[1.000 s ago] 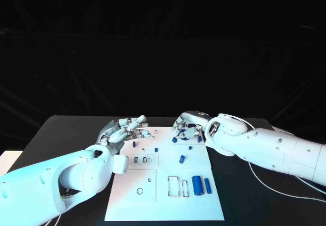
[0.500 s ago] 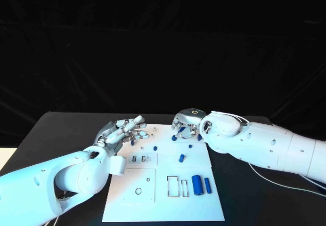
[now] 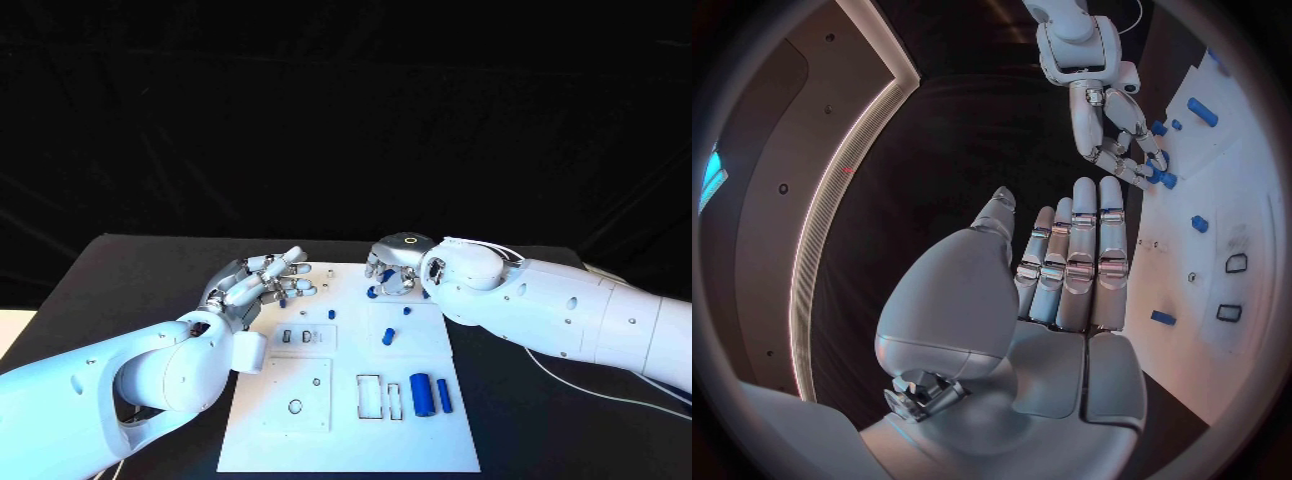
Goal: Assemble the parts on the task board
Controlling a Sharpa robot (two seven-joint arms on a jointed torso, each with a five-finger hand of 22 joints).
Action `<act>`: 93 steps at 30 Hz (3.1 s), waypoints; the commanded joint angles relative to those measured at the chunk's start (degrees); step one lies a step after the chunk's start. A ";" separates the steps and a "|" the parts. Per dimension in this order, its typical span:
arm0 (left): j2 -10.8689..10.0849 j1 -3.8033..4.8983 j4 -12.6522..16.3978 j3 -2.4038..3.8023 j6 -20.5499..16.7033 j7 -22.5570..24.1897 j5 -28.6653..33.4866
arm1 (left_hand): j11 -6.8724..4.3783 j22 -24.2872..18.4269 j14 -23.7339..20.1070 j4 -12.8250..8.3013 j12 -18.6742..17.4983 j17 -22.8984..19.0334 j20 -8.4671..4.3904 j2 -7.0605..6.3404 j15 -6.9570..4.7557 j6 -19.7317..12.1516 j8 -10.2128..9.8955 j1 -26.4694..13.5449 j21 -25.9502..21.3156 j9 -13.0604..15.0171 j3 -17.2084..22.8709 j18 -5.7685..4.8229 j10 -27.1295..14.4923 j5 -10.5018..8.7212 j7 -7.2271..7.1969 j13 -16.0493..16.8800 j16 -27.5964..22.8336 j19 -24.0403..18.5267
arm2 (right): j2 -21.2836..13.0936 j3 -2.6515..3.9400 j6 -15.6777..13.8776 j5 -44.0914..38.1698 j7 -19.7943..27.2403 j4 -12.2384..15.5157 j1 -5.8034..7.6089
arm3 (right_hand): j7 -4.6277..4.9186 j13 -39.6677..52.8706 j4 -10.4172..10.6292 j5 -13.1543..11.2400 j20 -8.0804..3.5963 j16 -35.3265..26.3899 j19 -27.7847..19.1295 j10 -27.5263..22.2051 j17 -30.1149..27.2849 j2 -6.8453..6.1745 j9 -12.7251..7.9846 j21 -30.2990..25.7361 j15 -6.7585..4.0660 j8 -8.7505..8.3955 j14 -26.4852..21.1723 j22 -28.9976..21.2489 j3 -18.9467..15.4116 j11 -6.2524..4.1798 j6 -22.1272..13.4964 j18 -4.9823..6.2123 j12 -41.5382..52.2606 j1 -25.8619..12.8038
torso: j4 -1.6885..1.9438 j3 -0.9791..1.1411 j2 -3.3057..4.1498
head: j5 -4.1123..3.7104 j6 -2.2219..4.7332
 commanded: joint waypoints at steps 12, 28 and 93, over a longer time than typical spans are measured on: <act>0.10 0.11 -0.20 0.05 2.50 -0.89 0.18 | 0.12 0.08 -0.40 -0.17 -0.54 0.21 0.06 0.28 0.03 0.19 -0.50 -0.27 0.26 -0.09 -0.09 0.57 0.17 0.11 0.26 0.00 -0.19 0.39 | 0.47 0.01 4.09 1.63 -0.41 -0.32 -0.02 | -0.38 1.52 1.45 2.08 0.02 1.32 2.78 -1.31 1.06 -0.81 0.35 6.55 -0.31 0.04 2.67 9.16 -0.08 0.25 1.01 -1.93 1.05 0.00 | 0.10 -0.19 0.75 | -0.11 -0.12; 0.05 0.11 -0.41 0.05 2.02 -1.56 0.18 | 0.19 0.09 -0.49 -0.20 -0.71 0.35 0.08 0.45 0.07 0.09 -0.63 -0.27 0.27 -0.11 -0.06 0.57 0.02 0.12 0.37 -0.03 -0.23 0.35 | 0.69 0.00 5.17 2.70 0.52 -0.41 -0.06 | -0.81 1.74 1.95 1.97 -0.01 1.24 2.31 -1.13 0.44 1.50 0.93 6.66 -0.51 0.56 2.45 8.75 2.00 -0.05 3.03 -1.75 1.29 1.53 | 0.20 -0.25 1.10 | 0.02 -0.21; 0.12 0.15 -0.35 0.05 2.70 -1.83 0.50 | 0.28 0.25 -0.09 -0.41 -1.09 0.98 0.05 0.65 0.04 -0.13 -0.93 -0.16 0.59 -0.11 -0.08 0.59 -0.21 0.11 0.51 -0.09 0.17 0.57 | 10.57 0.20 -10.82 7.31 -4.93 -8.25 -0.12 | -1.04 1.56 4.26 0.11 -0.17 1.51 1.80 -0.04 0.21 2.63 2.78 7.12 -0.65 0.86 2.32 8.98 4.80 -0.23 4.64 -1.74 0.52 0.86 | 0.38 -0.47 1.91 | 1.83 1.17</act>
